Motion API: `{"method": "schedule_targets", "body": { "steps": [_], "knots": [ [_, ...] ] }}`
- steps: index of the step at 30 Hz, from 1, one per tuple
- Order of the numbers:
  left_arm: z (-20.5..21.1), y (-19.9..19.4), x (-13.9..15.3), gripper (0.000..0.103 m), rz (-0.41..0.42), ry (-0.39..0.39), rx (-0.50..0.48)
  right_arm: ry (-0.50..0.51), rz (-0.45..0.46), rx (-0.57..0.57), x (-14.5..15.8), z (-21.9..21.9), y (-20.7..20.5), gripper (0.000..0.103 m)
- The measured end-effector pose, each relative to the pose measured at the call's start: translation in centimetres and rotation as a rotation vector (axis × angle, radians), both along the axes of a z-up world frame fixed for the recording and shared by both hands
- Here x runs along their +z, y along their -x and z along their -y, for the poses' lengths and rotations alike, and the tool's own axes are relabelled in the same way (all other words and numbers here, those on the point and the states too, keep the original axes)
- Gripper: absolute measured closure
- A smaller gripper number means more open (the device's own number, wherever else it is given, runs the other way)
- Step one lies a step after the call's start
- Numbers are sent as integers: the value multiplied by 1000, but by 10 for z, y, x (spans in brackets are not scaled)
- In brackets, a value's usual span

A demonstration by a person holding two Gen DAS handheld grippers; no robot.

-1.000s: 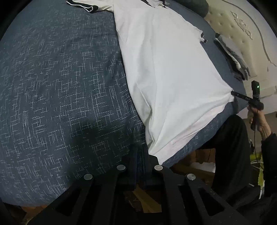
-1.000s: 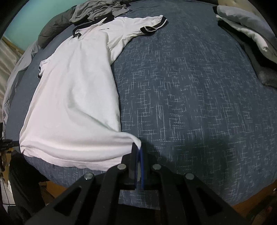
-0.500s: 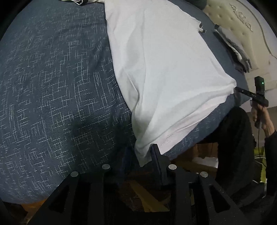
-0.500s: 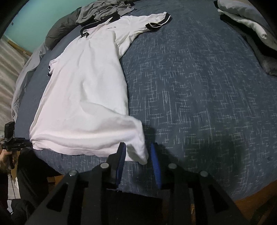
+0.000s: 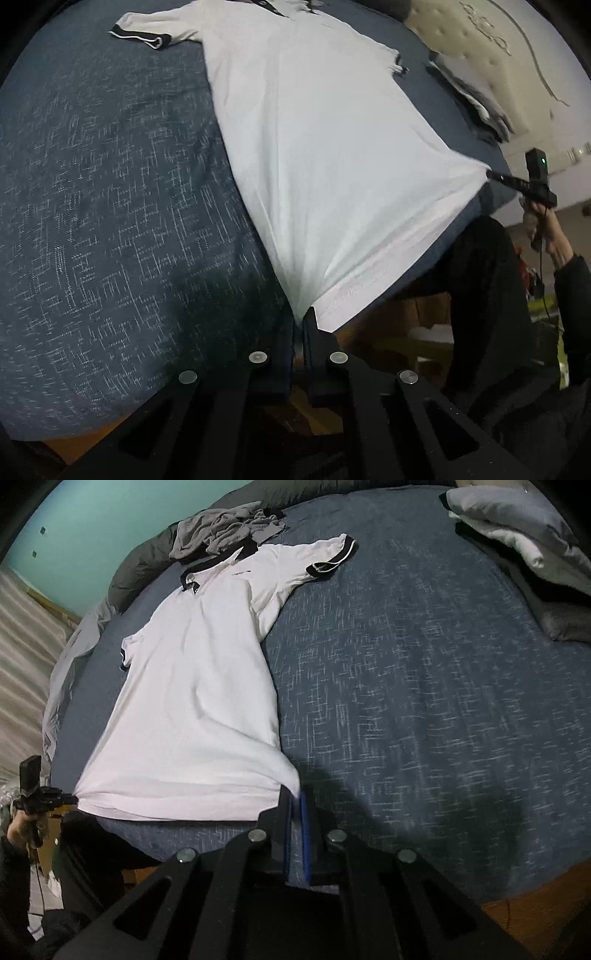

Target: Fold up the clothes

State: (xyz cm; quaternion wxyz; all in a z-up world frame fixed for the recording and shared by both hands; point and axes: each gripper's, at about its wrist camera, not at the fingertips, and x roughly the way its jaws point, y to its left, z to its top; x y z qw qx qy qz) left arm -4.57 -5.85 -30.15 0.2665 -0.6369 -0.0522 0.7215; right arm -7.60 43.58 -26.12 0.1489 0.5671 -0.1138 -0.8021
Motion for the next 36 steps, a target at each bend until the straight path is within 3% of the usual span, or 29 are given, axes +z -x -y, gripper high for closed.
{"method": "schedule_targets", "body": {
  "steps": [8, 13, 16, 19, 30, 36],
  "knots": [
    [12, 5, -33, 98, 65, 31, 8, -56, 93, 73, -38, 16, -14, 99],
    [13, 7, -31, 93, 57, 45, 27, -53, 105, 127, -35, 24, -13, 98],
    [11, 10, -23, 88, 40, 50, 44, -56, 79, 116, -25, 21, -11, 90],
    [25, 1, -20, 73, 32, 43, 72, -43, 58, 83, -23, 17, -3, 76],
    [23, 15, -27, 73, 19, 5, 155, -13, 70, 110, -36, 29, 2, 75],
    [18, 28, -13, 73, -33, 17, 157, -11, 39, 95, -24, 25, 6, 75]
  ]
}}
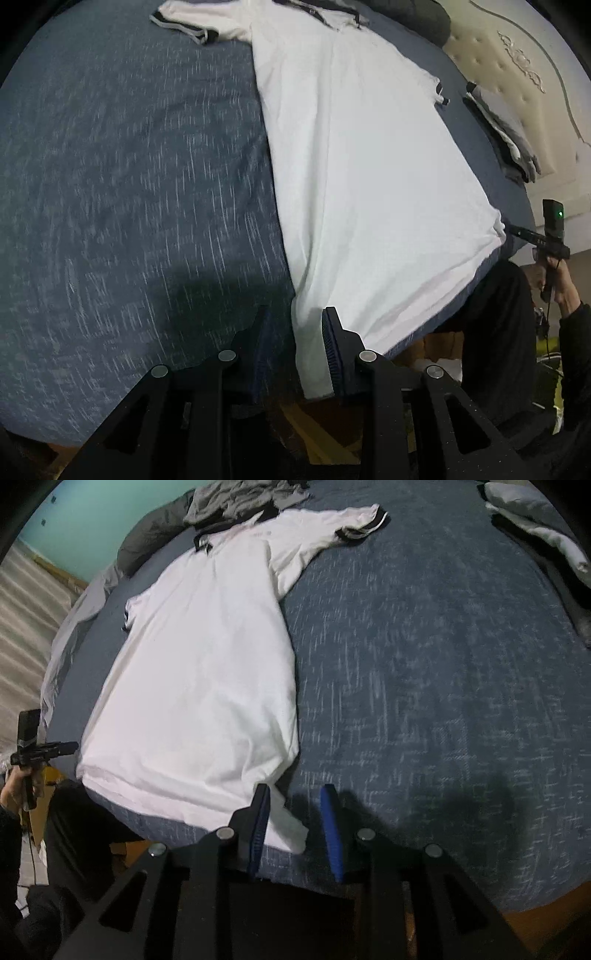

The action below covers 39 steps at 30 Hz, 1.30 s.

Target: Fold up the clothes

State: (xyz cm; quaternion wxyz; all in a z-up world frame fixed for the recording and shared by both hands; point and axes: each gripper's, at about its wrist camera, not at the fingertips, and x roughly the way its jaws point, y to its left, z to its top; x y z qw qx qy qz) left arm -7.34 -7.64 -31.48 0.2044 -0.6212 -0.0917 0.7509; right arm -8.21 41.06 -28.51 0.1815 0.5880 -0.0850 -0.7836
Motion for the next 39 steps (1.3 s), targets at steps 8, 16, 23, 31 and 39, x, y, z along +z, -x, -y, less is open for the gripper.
{"method": "schedule_targets", "body": {
  "steps": [8, 16, 23, 31, 39],
  "knots": [
    [24, 81, 34, 69, -109, 19, 53, -10, -132, -58, 41, 0, 59, 69],
    [51, 186, 63, 58, -210, 47, 73, -40, -201, -64, 49, 23, 172, 60],
    [47, 297, 65, 57, -257, 65, 78, -86, -234, -38, 44, 60, 290, 58],
    [25, 413, 47, 56, -278, 108, 84, -90, -257, -19, 23, 112, 397, 54],
    [-10, 495, 33, 52, -304, 160, 105, -135, -294, 12, 15, 167, 484, 45]
  ]
}}
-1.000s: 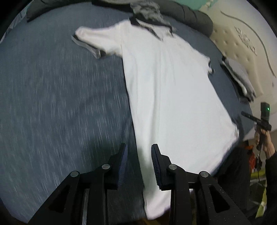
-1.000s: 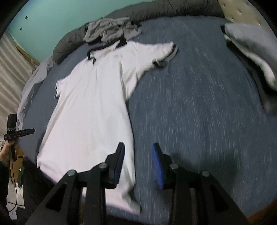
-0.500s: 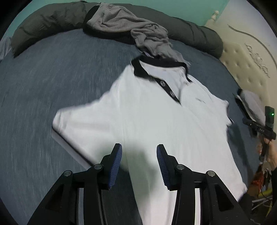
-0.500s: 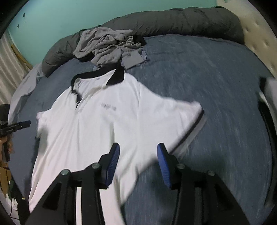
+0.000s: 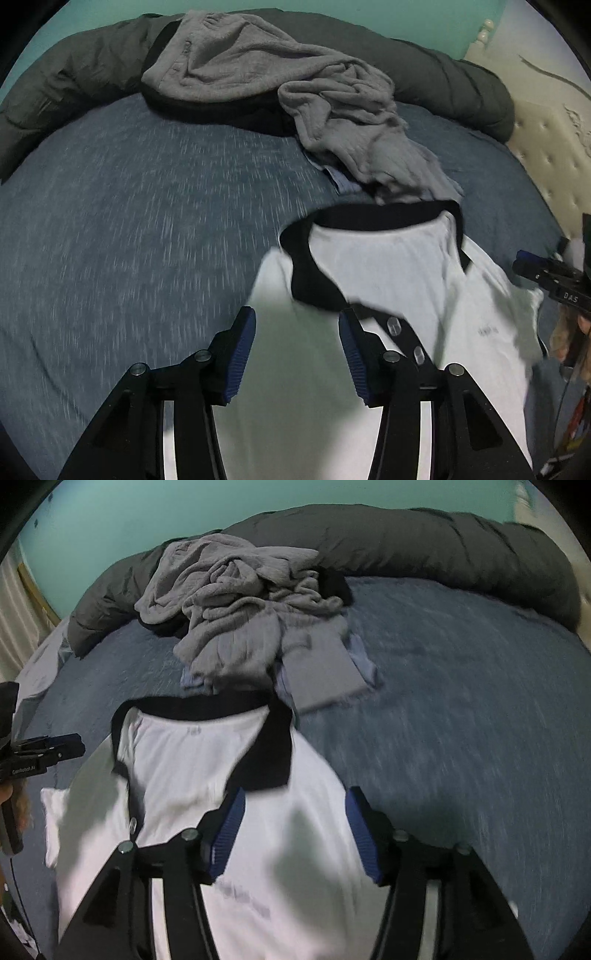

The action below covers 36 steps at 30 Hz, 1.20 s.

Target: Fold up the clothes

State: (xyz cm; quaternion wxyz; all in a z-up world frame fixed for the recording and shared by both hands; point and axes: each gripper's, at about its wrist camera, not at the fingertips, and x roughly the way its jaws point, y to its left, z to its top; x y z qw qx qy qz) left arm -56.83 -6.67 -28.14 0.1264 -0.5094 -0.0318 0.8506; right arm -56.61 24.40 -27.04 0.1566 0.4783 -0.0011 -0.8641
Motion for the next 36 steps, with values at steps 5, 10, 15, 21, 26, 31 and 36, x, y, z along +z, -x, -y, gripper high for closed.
{"method": "schedule_targets", "body": {
  "steps": [5, 10, 15, 21, 26, 31, 36],
  "knots": [
    [-10, 36, -11, 52, 0, 21, 13, -49, -2, 2, -11, 27, 42, 45],
    [-22, 59, -25, 51, -1, 73, -3, -81, 15, 1, -29, 43, 71, 45],
    [-26, 73, -27, 60, -13, 94, -3, -155, 59, 45, -50, 60, 84, 60],
    [-26, 84, -24, 97, -32, 104, 4, -175, 17, 60, -50, 64, 86, 98],
    [-26, 95, -19, 98, -52, 113, 11, -180, -68, 32, -23, 60, 94, 99],
    [-19, 107, 6, 98, -104, 108, 52, -179, -141, -10, 7, 51, 106, 99],
    [-22, 121, 15, 98, -115, 119, 53, -182, -162, -19, 16, 54, 122, 99]
  ]
}}
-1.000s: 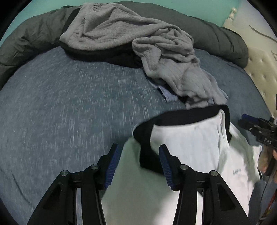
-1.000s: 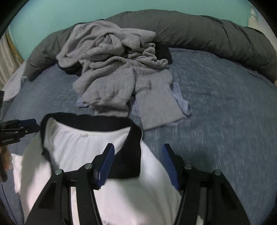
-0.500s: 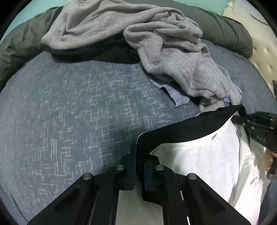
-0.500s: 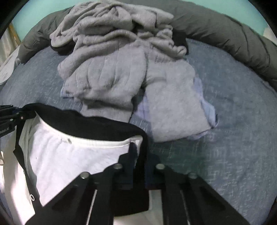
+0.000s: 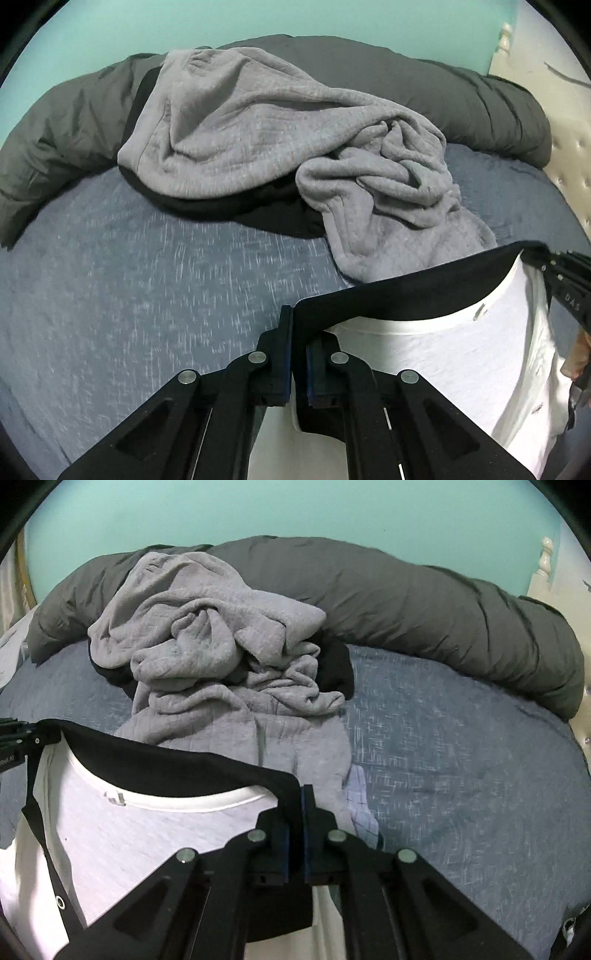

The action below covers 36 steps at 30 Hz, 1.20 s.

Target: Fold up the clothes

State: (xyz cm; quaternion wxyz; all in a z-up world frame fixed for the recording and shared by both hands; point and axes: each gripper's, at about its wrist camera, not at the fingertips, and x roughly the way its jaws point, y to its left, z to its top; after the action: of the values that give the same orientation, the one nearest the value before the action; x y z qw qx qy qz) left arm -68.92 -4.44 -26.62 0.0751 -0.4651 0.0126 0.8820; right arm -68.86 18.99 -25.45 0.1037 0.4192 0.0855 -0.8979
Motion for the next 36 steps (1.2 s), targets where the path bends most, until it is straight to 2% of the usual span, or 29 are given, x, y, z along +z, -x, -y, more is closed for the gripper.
{"method": "schedule_targets", "body": {
  "steps": [9, 16, 18, 19, 20, 22, 24, 27, 29, 33, 36],
  "knots": [
    [-3, 6, -41, 97, 42, 10, -2, 8, 79, 20, -37, 10, 9, 99],
    [-7, 2, -44, 94, 28, -2, -8, 55, 101, 49, -41, 8, 7, 94],
    [-4, 0, -39, 84, 22, -26, -6, 74, 108, 54, -39, 4, 6, 86],
    [-2, -1, -36, 66, 19, -40, -4, 84, 114, 55, -38, 3, 5, 83],
    [0, -3, -33, 54, 16, -55, -2, 94, 120, 57, -36, 0, 4, 77],
    [6, -5, -24, 52, 2, -76, 2, 101, 111, 68, -28, -2, 0, 68],
    [7, -7, -16, 50, -5, -77, 1, 107, 104, 72, -20, -5, -5, 49],
    [11, -14, -7, 46, -16, -78, 2, 144, 73, 74, -4, -11, -14, 49],
    [14, -20, -3, 32, -13, -79, 6, 170, 63, 45, 3, -19, -16, 49],
    [8, -25, -16, 31, 53, -33, -4, 185, 69, 30, 7, -29, -24, 49],
    [10, -33, -15, 31, 27, -51, -6, 168, 71, 42, 7, -33, -32, 49]
  ]
}}
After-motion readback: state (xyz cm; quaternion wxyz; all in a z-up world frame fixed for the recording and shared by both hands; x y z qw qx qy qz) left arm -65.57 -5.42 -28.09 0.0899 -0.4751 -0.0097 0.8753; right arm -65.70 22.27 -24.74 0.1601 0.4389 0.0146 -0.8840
